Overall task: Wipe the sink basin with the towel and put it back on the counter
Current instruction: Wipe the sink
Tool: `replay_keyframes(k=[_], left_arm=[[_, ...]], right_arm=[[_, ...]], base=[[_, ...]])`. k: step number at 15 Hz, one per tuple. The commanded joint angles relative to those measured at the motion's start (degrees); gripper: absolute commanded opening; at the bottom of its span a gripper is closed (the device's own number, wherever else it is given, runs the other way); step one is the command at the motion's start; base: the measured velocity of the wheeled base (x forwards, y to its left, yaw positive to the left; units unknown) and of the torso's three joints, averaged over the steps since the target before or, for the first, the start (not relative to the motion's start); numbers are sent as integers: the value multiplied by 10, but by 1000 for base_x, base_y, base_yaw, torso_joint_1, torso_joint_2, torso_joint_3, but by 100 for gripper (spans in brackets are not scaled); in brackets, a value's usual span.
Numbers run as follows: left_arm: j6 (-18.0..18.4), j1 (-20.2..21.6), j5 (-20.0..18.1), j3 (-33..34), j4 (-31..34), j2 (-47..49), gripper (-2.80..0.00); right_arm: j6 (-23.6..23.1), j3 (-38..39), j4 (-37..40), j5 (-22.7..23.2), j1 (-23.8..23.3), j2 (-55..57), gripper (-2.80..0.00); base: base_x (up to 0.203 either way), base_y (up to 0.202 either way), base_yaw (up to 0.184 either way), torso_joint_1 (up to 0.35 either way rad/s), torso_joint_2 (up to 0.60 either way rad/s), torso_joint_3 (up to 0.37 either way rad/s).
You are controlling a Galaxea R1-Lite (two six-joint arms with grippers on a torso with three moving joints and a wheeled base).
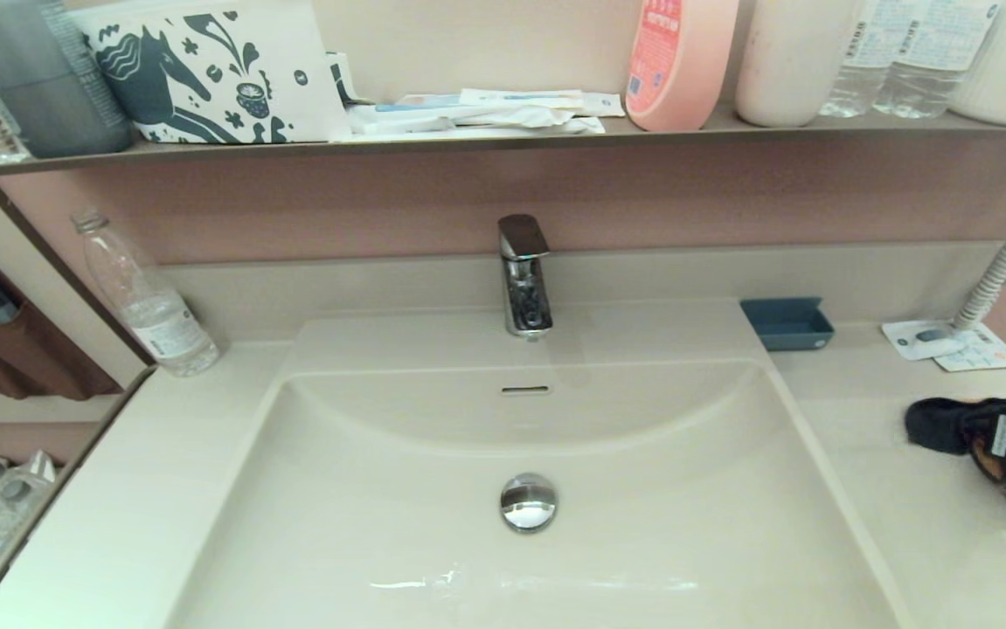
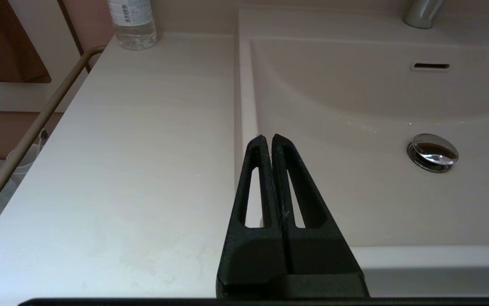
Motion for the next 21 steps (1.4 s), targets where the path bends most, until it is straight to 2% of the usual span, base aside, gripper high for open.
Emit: replay_keyframes(k=[1, 4, 7, 10, 12, 16, 18, 21], left_arm=[[0, 0, 0, 0, -1, 0, -280], [1, 0, 0, 0, -1, 0, -280], [0, 0, 0, 0, -1, 0, -280], [0, 0, 0, 0, -1, 0, -280], [0, 0, 0, 0, 0, 0, -280], [0, 0, 0, 0, -1, 0, -280], [0, 0, 0, 0, -1, 0, -280], [1, 0, 0, 0, 0, 0, -280]], right_arm=[[16, -50, -1, 1, 20, 54, -280], [63, -127, -5, -1, 82, 85, -280], [79, -163, -2, -10, 156, 89, -280], [91, -149, 16, -34, 231, 74, -280], [117, -126, 55, -38, 259, 45, -280], [113, -49, 88, -38, 260, -26, -280], [63, -23, 143, -38, 241, -65, -280], [-13, -18, 198, -31, 167, -108, -280]], base=[[0, 0, 0, 0, 0, 0], [0, 0, 0, 0, 0, 0], [0, 0, 0, 0, 0, 0], [0, 0, 0, 0, 0, 0], [0, 0, 0, 0, 0, 0], [0, 0, 0, 0, 0, 0], [0, 0, 0, 0, 0, 0], [0, 0, 0, 0, 0, 0]])
